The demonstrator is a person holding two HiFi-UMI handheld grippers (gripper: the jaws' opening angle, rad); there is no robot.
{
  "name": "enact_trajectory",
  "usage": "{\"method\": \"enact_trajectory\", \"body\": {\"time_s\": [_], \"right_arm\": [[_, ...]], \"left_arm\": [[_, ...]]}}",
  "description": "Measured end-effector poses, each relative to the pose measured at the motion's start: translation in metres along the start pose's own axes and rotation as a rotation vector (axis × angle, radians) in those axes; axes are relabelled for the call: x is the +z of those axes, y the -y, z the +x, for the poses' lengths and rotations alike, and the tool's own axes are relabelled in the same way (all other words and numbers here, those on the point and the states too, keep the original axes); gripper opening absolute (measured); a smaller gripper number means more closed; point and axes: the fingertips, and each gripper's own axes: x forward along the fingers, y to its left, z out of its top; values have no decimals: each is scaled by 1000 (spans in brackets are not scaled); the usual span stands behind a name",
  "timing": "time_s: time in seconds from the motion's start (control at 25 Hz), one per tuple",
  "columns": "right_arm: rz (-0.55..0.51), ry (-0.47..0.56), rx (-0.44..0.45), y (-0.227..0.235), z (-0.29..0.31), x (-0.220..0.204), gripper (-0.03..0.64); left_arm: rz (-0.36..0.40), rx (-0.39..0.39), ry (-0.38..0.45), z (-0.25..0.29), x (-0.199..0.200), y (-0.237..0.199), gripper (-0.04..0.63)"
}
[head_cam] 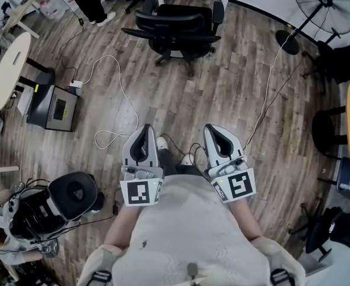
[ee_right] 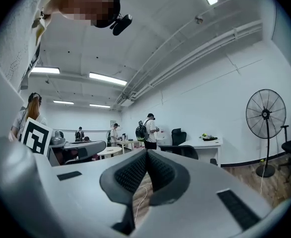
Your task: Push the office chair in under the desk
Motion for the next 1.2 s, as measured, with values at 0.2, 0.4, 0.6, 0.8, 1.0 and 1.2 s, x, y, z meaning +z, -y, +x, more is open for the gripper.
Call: {"method": "enact_trajectory", "body": {"time_s": [0.2,0.4,0.6,0.8,1.0,1.2], "right_arm": [[13,17,5,6,4,0,9],[19,-4,37,0,13,-8,86],[14,-38,31,3,25,-19,121],[21,-50,-1,11,42,-27,141],[19,-51,-38,27,69,-29,147],[11,-51,-57,35,96,-30,153]], "left_arm": [[0,-4,3,1,1,2,21],[16,68,-5,1,-8,-17,24],[-52,20,-57,10,-25,-27,115],[-18,-16,-76,27,-36,-37,162],[-24,-59,-79,62,-44,-48,179],[-23,-82,-70,93,-46,-64,187]]}}
